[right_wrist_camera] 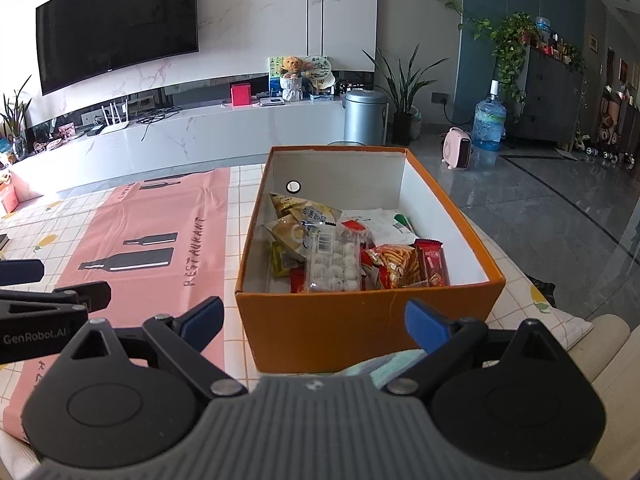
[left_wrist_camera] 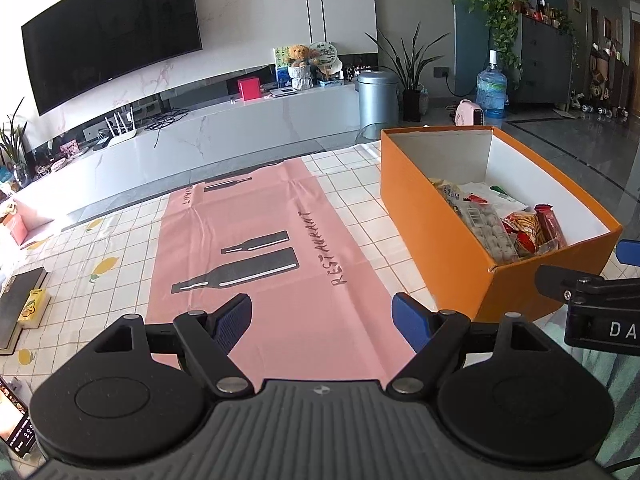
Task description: Organize snacks
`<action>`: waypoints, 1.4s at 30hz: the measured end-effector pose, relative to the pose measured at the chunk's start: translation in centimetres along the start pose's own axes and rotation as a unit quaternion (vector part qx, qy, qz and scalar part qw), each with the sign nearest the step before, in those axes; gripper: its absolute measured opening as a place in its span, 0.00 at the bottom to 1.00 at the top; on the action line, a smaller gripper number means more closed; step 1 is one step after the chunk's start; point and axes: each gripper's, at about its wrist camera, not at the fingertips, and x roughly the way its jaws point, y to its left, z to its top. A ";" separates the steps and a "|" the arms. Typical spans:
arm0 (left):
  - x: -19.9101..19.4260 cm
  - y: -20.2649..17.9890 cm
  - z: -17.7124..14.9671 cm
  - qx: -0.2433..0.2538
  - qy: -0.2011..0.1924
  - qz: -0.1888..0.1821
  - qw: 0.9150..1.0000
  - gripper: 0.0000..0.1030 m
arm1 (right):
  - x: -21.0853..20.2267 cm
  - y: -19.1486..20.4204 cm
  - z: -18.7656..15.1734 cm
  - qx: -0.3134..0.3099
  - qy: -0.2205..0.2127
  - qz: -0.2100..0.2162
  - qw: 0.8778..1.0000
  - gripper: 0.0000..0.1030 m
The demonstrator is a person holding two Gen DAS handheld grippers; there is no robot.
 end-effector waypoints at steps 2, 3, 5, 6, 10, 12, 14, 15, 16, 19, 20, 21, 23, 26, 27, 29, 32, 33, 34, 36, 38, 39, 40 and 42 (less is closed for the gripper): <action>0.3 -0.2 0.0 0.001 0.004 -0.001 1.000 0.91 | 0.2 0.0 -0.1 0.001 0.002 -0.001 1.000 0.91; 0.4 -0.2 0.0 0.002 0.006 -0.001 1.000 0.91 | 0.2 -0.1 -0.1 0.001 0.002 -0.001 1.000 0.91; 0.4 -0.3 0.0 0.004 0.010 -0.002 1.000 0.91 | 0.3 -0.1 -0.2 0.002 0.004 -0.001 1.000 0.91; 0.4 -0.4 0.0 0.005 0.011 -0.002 1.000 0.91 | 0.3 -0.1 -0.2 0.001 0.004 -0.001 1.000 0.91; 0.0 -0.5 0.1 0.008 0.011 -0.003 1.000 0.91 | 0.1 -0.1 -0.3 0.001 0.001 0.000 1.000 0.92; -0.2 -0.6 0.2 0.009 0.010 -0.002 1.000 0.91 | -0.1 0.0 -0.2 -0.001 -0.001 0.001 1.000 0.91; -0.5 -0.6 0.3 0.010 0.008 -0.002 1.000 0.91 | -0.3 0.1 -0.2 -0.003 -0.004 0.002 1.000 0.91; -0.6 -0.6 0.3 0.010 0.007 -0.001 1.000 0.91 | -0.4 0.2 -0.3 -0.004 -0.006 0.003 1.000 0.91; -0.7 -0.6 0.4 0.010 0.006 0.000 1.000 0.91 | -0.5 0.2 -0.3 -0.006 -0.007 0.003 1.000 0.91; -1.0 -0.5 0.4 0.009 0.004 0.002 1.000 0.91 | -0.8 0.3 -0.3 -0.008 -0.012 0.003 1.000 0.91; -1.0 -0.5 0.5 0.009 0.004 0.002 1.000 0.91 | -1.0 0.2 -0.3 -0.008 -0.013 0.003 1.000 0.91; -1.1 -0.5 0.5 0.008 0.003 0.003 1.000 0.91 | -1.0 0.2 -0.3 -0.008 -0.014 0.003 1.000 0.92; -1.3 -0.4 0.5 0.007 0.002 0.004 1.000 0.91 | -1.2 0.2 -0.3 -0.008 -0.016 0.003 1.000 0.91; -1.5 -0.4 0.6 0.006 0.001 0.005 1.000 0.91 | -1.5 0.3 -0.3 -0.010 -0.018 0.002 1.000 0.92; -1.5 -0.4 0.6 0.007 0.000 0.005 1.000 0.91 | -1.6 0.4 -0.3 -0.011 -0.019 0.002 1.000 0.92; -1.6 -0.4 0.6 0.007 0.000 0.006 1.000 0.91 | -1.7 0.4 -0.3 -0.012 -0.020 0.003 1.000 0.91; -1.6 -0.4 0.6 0.007 0.000 0.005 1.000 0.91 | -1.8 0.4 -0.3 -0.012 -0.020 0.003 1.000 0.91; -1.6 -0.4 0.6 0.007 0.000 0.005 1.000 0.91 | -1.8 0.4 -0.3 -0.011 -0.020 0.003 1.000 0.91; -1.6 -0.4 0.6 0.007 0.000 0.005 1.000 0.91 | -1.8 0.4 -0.3 -0.011 -0.020 0.003 1.000 0.91; -1.6 -0.4 0.6 0.007 0.000 0.005 1.000 0.91 | -1.8 0.4 -0.3 -0.011 -0.020 0.003 1.000 0.92; -1.6 -0.4 0.6 0.007 0.001 0.005 1.000 0.91 | -1.8 0.4 -0.3 -0.011 -0.020 0.003 1.000 0.92; -1.6 -0.4 0.6 0.007 0.000 0.005 1.000 0.91 | -1.8 0.4 -0.3 -0.011 -0.020 0.003 1.000 0.91; -1.6 -0.4 0.6 0.007 0.000 0.006 1.000 0.91 | -1.9 0.4 -0.3 -0.010 -0.020 0.003 1.000 0.92; -1.6 -0.4 0.6 0.007 0.000 0.005 1.000 0.91 | -1.9 0.4 -0.3 -0.011 -0.020 0.003 1.000 0.92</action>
